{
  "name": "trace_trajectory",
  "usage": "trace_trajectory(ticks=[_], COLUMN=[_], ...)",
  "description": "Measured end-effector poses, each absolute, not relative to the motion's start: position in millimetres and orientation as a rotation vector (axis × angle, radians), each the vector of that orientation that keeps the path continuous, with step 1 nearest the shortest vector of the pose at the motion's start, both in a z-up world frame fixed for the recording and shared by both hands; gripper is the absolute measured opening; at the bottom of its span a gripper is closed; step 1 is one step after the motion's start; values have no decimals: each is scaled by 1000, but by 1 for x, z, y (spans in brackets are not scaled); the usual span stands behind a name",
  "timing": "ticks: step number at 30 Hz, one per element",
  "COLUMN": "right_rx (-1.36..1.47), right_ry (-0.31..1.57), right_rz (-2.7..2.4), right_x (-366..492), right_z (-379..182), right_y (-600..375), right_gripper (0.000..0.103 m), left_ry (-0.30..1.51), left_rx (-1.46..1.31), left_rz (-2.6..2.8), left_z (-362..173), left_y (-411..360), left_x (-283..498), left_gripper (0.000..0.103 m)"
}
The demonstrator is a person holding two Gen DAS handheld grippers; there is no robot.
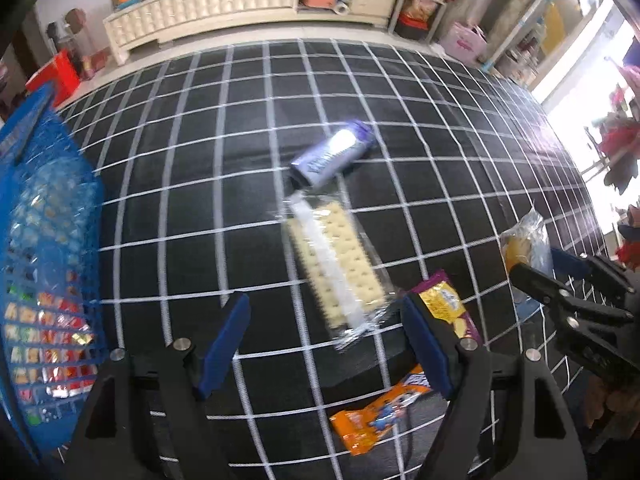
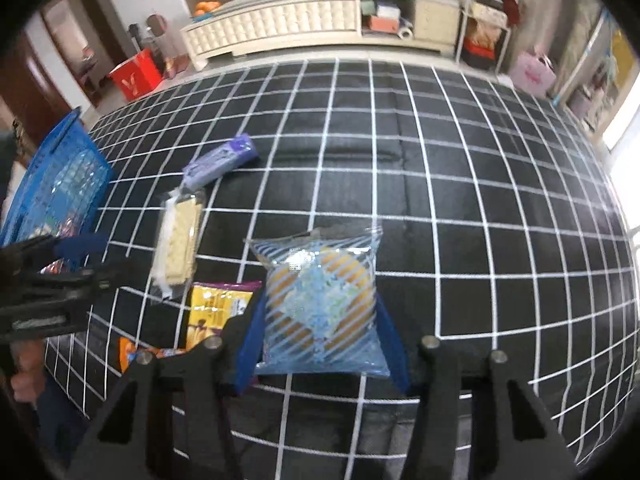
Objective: Organize snacks
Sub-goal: 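Grasp the cracker pack with the left tool while the right tool holds the pastry pack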
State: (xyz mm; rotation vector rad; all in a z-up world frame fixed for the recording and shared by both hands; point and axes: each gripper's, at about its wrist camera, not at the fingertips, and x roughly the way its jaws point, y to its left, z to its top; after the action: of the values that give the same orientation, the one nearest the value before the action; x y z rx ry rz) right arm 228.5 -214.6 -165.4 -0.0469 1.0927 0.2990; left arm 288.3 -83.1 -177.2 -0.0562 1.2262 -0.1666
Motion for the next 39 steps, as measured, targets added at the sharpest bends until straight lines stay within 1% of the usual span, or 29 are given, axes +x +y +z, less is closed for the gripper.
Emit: trace_trajectory(ticks=[5,8,17,20,23,25,26,27,29,33,38,39], right_rx=[-38,-28,8,20,37,51,56,61,70,81,72,72], right_ry=[1084,1093,1121,1127,1137,1145,1147,1149,1156,1158,1146,1142], right_rz=[331,350,373,370,368,361,359,356,352,343,329,325], right_x=[228,240,252,254,254,255,254,254,253,248,240,238], right_z=[-158,-163,-182,-185,-188,-190,-192,-192,-193,-190,-179,-176], right_y=[-217,-213,-203,-206,-210,-214,-215,-216,-218,-219,-221,-221], right_gripper=[58,58,58,58,58,58,58,58,58,58,58,58], left_ry=[1247,1290,1350,1336,1326,1313,1308,1303,1298,1295,1270,1262], left_rx=[-44,-31,-54,-57,5,4,8,15,30,47,81,77], left_rz=[-133,-126,-19,-8,-22,-25,-30,-40,-57,-77,-76,-81], left_z=[-189,-202,-233,-236,-239,-239,-238,-236,-233,-231,-222,-215], left_y=[-94,-102,-96,-96,-101,-103,-105,-107,-114,-127,-136,-131], left_x=[306,320,345,346,347,346,344,340,336,329,315,289], left_gripper=[76,82,82,82,82,79,74,64,51,47,46,46])
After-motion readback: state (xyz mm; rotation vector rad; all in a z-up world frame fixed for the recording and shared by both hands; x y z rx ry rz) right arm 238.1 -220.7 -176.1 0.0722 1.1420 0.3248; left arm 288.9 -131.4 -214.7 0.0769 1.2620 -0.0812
